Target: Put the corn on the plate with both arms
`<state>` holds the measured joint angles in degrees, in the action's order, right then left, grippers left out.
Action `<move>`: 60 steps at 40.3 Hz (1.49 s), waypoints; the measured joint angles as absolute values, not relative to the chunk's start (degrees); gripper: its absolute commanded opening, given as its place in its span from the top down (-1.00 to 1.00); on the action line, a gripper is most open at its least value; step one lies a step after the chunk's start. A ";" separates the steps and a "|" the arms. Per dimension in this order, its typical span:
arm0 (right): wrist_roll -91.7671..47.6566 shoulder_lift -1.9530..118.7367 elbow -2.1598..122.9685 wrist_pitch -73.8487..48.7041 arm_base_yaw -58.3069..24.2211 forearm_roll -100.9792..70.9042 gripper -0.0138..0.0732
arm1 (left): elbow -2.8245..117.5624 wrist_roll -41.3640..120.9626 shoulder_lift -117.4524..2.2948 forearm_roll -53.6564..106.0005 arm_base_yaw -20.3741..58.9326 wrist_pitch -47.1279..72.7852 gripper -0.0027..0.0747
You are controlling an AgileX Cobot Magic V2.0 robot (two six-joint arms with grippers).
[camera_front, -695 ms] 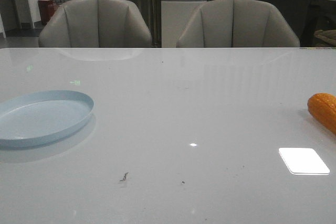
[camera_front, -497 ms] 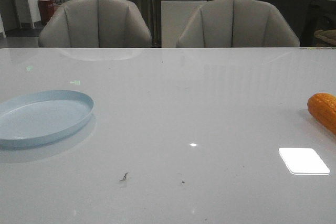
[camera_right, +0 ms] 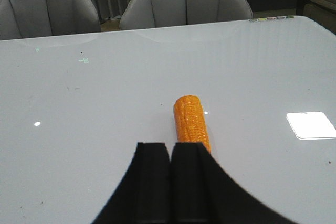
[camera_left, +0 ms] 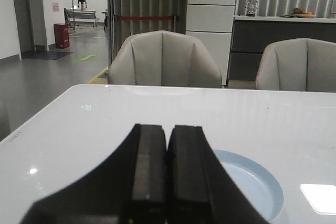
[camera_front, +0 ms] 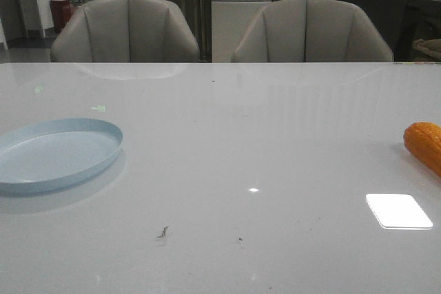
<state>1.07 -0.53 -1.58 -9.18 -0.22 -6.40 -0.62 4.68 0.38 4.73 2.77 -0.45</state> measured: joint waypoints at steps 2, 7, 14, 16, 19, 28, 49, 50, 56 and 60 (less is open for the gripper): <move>1.07 -0.53 -1.58 -8.68 -0.22 -6.40 0.62 | -0.62 4.68 0.38 4.73 2.77 -0.98 0.69; 1.07 -0.53 -1.58 -6.76 -0.22 -6.40 0.62 | -0.62 4.68 0.38 4.73 2.77 -4.35 0.69; 1.07 -0.53 -1.58 -3.51 -0.22 -6.40 0.62 | -0.62 4.68 0.38 4.73 2.77 -10.11 0.69; 1.07 -0.53 -1.58 -1.69 -0.22 -6.40 0.62 | -0.62 4.68 0.38 4.73 2.77 -13.22 0.69; 1.07 -0.53 -0.96 0.00 -0.22 -6.40 0.62 | -0.51 4.68 0.38 4.73 2.77 -15.38 0.69; 1.07 -0.53 10.89 -7.22 -0.22 -6.40 0.62 | 9.68 4.68 0.38 2.92 2.77 -4.20 0.69; 1.07 33.02 29.83 -12.93 -0.22 -6.40 0.62 | 39.24 4.68 -39.23 3.56 2.77 16.07 0.69; 1.07 34.74 29.83 -14.15 -0.22 -6.40 0.62 | 39.24 4.68 -41.64 3.97 2.77 16.36 0.69; 1.07 42.90 29.83 -20.81 -0.22 -6.40 0.61 | 39.24 4.68 -53.58 6.79 2.77 16.99 0.62; 1.07 47.04 29.83 -21.48 -0.22 -6.40 0.55 | 39.24 4.68 -59.73 7.02 2.77 17.93 0.28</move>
<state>1.07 47.04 29.83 -21.48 -0.22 -6.40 39.24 4.68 -59.73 7.02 2.77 17.93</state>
